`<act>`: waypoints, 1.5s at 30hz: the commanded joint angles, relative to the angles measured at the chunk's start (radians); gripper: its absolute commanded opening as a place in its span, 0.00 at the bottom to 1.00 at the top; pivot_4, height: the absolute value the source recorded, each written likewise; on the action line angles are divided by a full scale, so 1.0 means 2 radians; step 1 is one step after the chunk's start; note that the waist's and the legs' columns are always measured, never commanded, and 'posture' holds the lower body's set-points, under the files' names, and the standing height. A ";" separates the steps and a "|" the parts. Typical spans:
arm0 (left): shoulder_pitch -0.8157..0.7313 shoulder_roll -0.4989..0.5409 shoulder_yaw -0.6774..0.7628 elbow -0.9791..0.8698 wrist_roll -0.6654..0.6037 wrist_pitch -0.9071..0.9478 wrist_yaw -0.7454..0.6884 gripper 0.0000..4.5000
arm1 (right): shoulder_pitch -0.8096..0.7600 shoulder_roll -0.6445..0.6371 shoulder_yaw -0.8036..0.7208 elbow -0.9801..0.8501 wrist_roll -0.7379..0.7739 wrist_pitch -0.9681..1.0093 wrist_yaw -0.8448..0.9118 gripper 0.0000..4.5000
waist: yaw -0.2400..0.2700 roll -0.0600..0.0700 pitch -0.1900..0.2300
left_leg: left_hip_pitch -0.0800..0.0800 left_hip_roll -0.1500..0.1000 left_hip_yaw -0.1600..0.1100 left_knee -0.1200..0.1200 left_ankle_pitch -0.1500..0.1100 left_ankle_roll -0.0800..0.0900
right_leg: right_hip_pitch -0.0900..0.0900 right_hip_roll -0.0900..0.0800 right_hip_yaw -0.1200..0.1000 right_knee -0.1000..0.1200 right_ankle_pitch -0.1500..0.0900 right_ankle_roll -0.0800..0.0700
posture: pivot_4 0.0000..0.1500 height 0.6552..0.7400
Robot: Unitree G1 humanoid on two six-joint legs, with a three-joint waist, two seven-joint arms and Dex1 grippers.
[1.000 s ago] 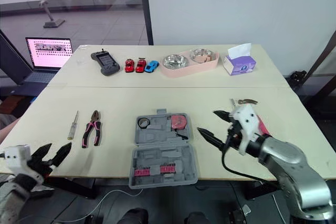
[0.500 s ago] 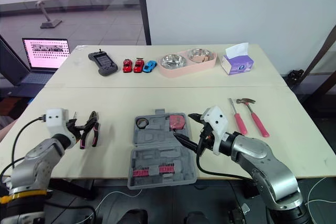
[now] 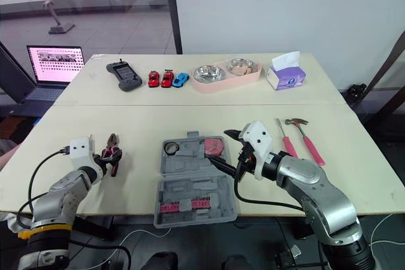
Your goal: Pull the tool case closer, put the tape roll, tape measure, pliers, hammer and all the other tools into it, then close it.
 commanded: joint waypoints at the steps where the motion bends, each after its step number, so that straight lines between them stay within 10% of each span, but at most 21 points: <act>1: -0.010 -0.004 0.002 0.013 0.010 0.009 0.018 1.00 | -0.011 -0.005 -0.004 -0.010 0.011 0.003 0.008 0.99 | 0.000 0.000 0.000 | 0.000 0.000 0.000 0.000 0.000 0.000 | 0.000 0.000 0.000 0.000 0.000 0.000 | 1.00 1.00; 16: -0.044 -0.026 -0.010 0.088 0.033 0.003 0.022 1.00 | -0.058 -0.042 0.028 0.057 0.009 -0.012 0.112 0.99 | 0.000 0.002 -0.001 | 0.001 0.000 0.000 0.001 0.000 0.000 | 0.001 0.000 0.000 0.001 0.000 0.000 | 1.00 1.00; 22: -0.043 -0.033 -0.008 0.090 0.035 -0.001 0.022 0.55 | -0.069 -0.049 0.027 0.080 0.003 -0.026 0.140 1.00 | 0.002 0.002 -0.001 | 0.001 -0.001 0.000 0.001 0.000 0.000 | 0.001 -0.001 0.000 0.001 0.000 0.000 | 1.00 1.00; 31: -0.045 -0.030 0.003 0.086 0.030 -0.022 0.005 0.55 | -0.078 -0.058 0.031 0.095 -0.010 -0.041 0.159 1.00 | 0.003 0.002 -0.001 | 0.001 -0.001 0.000 0.002 0.000 0.000 | 0.001 -0.001 0.000 0.000 0.000 0.000 | 1.00 1.00; 45: 0.038 0.192 -0.079 -0.134 0.014 0.002 -0.272 0.55 | -0.052 -0.085 0.017 0.078 -0.009 -0.047 0.173 1.00 | 0.000 0.001 0.001 | -0.002 0.000 -0.001 0.002 0.000 0.000 | -0.001 0.000 -0.001 0.000 0.000 0.000 | 1.00 1.00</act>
